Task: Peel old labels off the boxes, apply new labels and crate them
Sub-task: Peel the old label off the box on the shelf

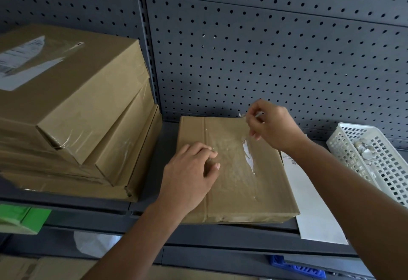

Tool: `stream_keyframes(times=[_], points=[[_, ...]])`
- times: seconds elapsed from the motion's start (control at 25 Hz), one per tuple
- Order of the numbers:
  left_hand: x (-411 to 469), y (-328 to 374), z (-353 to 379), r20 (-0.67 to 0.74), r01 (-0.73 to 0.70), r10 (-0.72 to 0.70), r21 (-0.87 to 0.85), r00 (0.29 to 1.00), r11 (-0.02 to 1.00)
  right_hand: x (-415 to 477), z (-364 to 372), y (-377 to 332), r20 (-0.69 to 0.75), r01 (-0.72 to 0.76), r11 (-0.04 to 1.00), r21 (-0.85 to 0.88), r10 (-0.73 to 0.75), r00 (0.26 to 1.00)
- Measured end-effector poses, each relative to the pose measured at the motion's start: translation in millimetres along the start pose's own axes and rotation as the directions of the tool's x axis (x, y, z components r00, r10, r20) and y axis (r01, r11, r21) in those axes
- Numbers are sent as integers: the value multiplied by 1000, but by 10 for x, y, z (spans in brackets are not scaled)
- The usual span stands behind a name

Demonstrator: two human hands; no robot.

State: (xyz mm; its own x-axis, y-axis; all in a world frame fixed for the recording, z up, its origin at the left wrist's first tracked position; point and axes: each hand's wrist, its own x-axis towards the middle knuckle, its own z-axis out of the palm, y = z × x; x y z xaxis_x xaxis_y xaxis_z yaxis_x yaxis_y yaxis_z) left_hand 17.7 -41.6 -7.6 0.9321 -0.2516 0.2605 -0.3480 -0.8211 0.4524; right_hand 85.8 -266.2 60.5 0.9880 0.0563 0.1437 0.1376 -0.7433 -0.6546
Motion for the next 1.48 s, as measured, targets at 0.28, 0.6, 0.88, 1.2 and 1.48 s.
stream_keyframes(times=[0.28, 0.6, 0.88, 1.2, 1.48], points=[[7, 87, -71, 32, -60, 59, 53, 998, 997, -428, -853, 684, -281, -169, 985, 42, 174, 944], [243, 481, 163, 147, -160, 169, -71, 974, 985, -1054, -1607, 1862, -569, -512, 825, -239, 308, 763], [320, 611, 311, 127, -134, 147, -103, 981, 986, -933, -1376, 2343, -483, -575, 767, -284, 404, 777], [315, 633, 342, 97, -118, 129, -118, 987, 986, -907, -1204, 2330, -274, -494, 836, -237, 431, 860], [331, 667, 274, 94, -125, 140, -151, 986, 981, -1004, -1499, 2252, -172, -465, 822, -328, 433, 885]])
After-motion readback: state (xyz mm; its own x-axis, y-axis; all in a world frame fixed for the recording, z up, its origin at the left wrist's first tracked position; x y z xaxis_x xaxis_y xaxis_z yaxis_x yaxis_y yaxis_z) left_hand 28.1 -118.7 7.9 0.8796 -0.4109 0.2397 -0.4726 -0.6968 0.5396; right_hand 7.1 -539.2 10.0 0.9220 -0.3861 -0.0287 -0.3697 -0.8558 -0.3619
